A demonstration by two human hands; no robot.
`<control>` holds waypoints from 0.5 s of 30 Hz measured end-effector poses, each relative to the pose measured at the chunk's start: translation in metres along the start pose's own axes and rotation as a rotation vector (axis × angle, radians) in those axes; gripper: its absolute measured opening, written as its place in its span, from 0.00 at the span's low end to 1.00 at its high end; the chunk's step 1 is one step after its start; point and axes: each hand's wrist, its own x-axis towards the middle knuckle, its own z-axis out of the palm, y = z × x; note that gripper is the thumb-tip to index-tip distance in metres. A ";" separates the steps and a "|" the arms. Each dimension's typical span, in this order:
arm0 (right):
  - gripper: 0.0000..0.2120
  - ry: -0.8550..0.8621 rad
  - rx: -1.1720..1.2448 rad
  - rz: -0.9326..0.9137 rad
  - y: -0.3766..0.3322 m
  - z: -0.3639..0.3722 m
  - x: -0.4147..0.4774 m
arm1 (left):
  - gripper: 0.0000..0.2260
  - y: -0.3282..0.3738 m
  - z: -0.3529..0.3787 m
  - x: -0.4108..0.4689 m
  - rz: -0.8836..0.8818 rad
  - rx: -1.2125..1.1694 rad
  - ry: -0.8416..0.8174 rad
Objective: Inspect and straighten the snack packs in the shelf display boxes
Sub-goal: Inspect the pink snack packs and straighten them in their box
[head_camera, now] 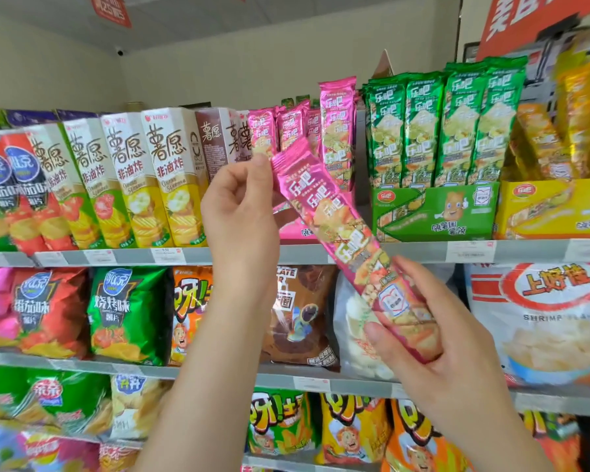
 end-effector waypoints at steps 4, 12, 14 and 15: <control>0.14 -0.052 0.073 0.040 -0.005 0.007 0.002 | 0.14 -0.004 -0.016 -0.002 -0.068 -0.155 0.078; 0.12 -0.085 0.258 0.186 -0.006 0.028 0.012 | 0.12 -0.007 -0.052 0.008 -0.075 -0.141 -0.204; 0.12 -0.077 0.300 0.199 -0.006 0.031 0.016 | 0.09 -0.008 -0.059 0.013 -0.046 -0.107 -0.216; 0.12 -0.082 0.318 0.202 -0.006 0.032 0.018 | 0.09 -0.010 -0.062 0.016 -0.047 -0.131 -0.212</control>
